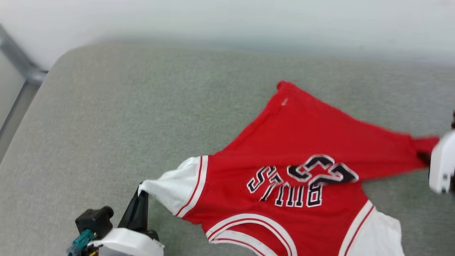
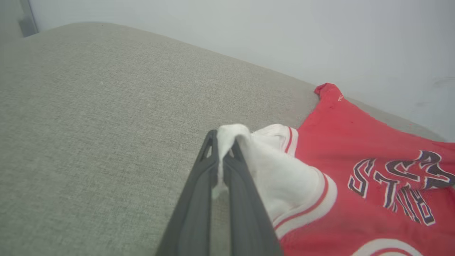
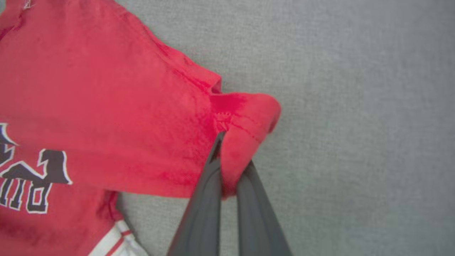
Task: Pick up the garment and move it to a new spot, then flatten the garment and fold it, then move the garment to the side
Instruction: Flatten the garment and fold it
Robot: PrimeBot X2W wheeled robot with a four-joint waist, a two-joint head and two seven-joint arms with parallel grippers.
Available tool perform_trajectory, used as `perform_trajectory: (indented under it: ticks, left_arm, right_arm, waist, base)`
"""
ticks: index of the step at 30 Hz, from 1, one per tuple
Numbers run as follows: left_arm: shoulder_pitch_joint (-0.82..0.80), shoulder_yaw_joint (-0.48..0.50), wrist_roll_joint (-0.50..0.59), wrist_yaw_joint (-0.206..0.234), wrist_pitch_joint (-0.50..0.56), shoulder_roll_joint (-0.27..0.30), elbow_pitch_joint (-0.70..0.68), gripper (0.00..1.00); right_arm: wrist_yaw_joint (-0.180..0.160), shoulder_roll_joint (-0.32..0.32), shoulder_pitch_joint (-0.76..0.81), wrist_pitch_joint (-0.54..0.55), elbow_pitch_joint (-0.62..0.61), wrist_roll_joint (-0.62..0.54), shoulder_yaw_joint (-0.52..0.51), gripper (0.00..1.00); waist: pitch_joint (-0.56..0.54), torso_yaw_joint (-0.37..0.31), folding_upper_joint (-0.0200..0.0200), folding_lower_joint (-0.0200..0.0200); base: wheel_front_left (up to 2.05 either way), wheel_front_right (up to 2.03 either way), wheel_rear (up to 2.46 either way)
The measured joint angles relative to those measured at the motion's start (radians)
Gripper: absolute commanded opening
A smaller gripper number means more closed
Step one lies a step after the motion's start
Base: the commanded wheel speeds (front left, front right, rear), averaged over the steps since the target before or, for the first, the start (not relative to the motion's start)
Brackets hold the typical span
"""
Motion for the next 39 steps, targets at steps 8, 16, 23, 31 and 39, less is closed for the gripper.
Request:
perform_trajectory:
  ticks: [8, 16, 23, 31, 39]
  left_arm:
    - [0.081, 0.008, -0.018, 0.017, 0.051, 0.027, 0.0, 0.0]
    - [0.111, 0.007, -0.026, 0.023, 0.082, 0.042, -0.009, 0.0]
    - [0.12, 0.001, -0.028, 0.03, 0.092, 0.049, -0.01, 0.0]
    - [0.123, -0.006, -0.033, 0.031, 0.102, 0.054, -0.018, 0.0]
    - [0.08, -0.024, -0.034, 0.035, 0.091, 0.042, -0.033, 0.0]
  right_arm:
    - [0.0, 0.092, 0.484, -0.006, -0.227, -0.059, -0.231, 0.0]
    - [0.0, 0.344, 0.822, 0.093, -0.449, -0.171, -0.417, 0.0]
    - [0.0, 0.465, 0.909, 0.048, -0.581, -0.232, -0.456, 1.0]
    - [0.0, 0.461, 0.807, -0.285, -0.626, -0.235, -0.452, 1.0]
    - [0.0, 0.341, 0.544, -0.389, -0.45, -0.208, -0.339, 1.0]
  waist:
    - [-0.102, -0.089, 0.0, -0.0001]
    - [-0.139, -0.133, 0.0, -0.0001]
    - [-0.158, -0.152, 0.0, 0.0]
    - [-0.165, -0.153, 0.0, 0.0]
    - [-0.115, -0.141, 0.0, 0.0001]
  base:
    - [0.0, 0.0, 0.0]
    - [0.0, 0.0, 0.0]
    - [0.0, 0.0, 0.0]
    - [0.0, 0.0, 0.0]
    - [0.0, 0.0, 0.0]
